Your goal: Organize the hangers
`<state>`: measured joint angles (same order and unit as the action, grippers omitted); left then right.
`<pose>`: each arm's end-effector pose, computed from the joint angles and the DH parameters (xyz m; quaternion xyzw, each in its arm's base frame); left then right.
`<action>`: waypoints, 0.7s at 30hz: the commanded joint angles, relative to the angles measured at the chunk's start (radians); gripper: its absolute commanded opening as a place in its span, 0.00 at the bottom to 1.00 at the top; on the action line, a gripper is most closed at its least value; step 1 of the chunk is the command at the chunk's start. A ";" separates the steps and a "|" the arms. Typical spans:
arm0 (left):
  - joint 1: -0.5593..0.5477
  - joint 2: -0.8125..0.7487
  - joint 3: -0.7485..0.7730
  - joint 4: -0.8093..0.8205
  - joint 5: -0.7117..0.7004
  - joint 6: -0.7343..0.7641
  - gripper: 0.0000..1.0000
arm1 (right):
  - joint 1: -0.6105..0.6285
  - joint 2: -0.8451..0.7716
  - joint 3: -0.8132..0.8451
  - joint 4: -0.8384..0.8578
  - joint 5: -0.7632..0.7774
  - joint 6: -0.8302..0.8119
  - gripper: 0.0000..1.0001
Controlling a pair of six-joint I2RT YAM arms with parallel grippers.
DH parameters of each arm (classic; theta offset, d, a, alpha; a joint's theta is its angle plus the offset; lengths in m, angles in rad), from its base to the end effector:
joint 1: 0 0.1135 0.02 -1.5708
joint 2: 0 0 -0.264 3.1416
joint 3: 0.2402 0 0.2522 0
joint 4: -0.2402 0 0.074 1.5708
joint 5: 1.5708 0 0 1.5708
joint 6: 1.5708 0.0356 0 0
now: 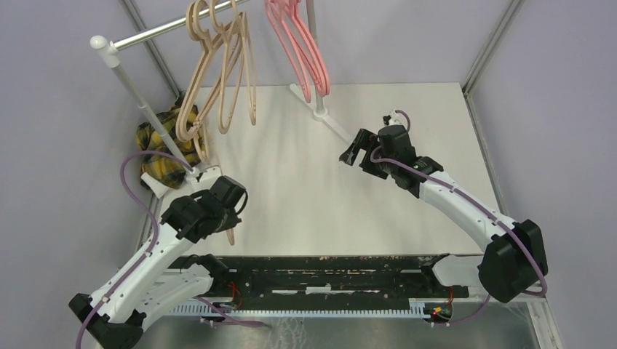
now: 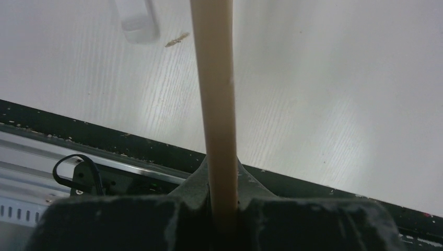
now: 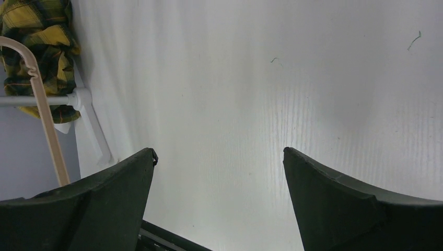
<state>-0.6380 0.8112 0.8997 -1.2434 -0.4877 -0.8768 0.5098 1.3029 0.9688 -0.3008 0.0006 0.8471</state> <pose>0.1059 -0.0578 0.2899 -0.1626 0.9368 0.0340 0.3079 0.2527 0.1412 0.2794 0.1499 0.8798 0.2829 0.3513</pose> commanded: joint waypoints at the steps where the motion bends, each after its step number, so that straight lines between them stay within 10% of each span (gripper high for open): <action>1: 0.001 -0.049 -0.080 0.062 0.099 -0.067 0.03 | -0.019 -0.065 -0.014 0.025 0.000 -0.019 1.00; 21: 0.001 -0.053 0.105 -0.149 -0.047 -0.093 0.03 | -0.057 -0.117 -0.067 0.016 -0.021 -0.028 1.00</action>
<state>-0.6380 0.7422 0.8627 -1.3136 -0.4278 -0.9413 0.4595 1.2369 0.9108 -0.3077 -0.0116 0.8318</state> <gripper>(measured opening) 0.101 0.999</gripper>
